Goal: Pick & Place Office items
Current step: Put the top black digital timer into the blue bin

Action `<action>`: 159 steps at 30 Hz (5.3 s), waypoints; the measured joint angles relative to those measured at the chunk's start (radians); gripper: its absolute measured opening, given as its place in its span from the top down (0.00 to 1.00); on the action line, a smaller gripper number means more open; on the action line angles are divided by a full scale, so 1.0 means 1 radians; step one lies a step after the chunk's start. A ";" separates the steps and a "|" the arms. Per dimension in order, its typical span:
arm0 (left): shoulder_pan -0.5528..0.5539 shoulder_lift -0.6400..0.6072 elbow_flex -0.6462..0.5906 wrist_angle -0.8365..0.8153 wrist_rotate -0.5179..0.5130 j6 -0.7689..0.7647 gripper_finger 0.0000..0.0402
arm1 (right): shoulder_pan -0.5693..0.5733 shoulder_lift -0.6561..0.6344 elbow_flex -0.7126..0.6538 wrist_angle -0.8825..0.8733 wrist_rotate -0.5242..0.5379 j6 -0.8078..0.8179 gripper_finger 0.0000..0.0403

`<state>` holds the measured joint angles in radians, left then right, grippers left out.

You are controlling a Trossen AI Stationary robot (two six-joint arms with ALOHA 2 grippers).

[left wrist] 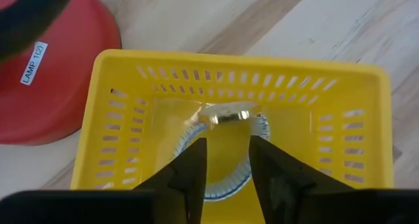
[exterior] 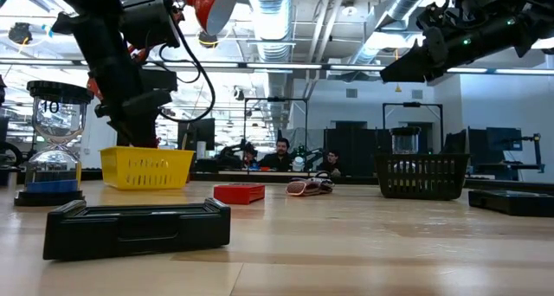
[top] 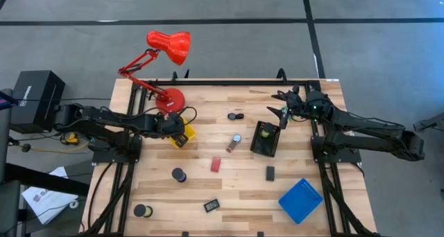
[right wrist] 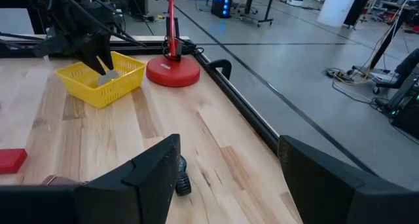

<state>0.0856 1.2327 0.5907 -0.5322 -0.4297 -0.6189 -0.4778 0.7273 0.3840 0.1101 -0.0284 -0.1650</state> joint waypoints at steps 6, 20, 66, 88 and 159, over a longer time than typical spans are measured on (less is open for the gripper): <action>0.000 0.000 0.000 0.018 0.000 -0.013 0.70 | 0.000 0.000 0.000 0.000 0.000 0.000 0.38; 0.000 0.000 0.000 0.172 0.000 -0.014 0.70 | 0.000 0.000 0.000 0.000 0.000 0.000 0.38; -0.089 0.000 0.001 0.511 0.000 0.064 0.70 | 0.000 0.000 0.000 -0.001 0.000 -0.001 0.38; -0.290 0.001 0.001 0.798 0.000 0.063 0.70 | 0.000 0.000 0.000 -0.004 0.000 0.099 0.38; -0.222 0.001 0.001 0.841 0.000 0.282 0.70 | 0.817 1.050 0.640 -0.933 -0.157 1.648 0.38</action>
<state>-0.1360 1.2335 0.5915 0.3088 -0.4297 -0.3367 0.3395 1.7774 1.0235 -0.8232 -0.1857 1.4832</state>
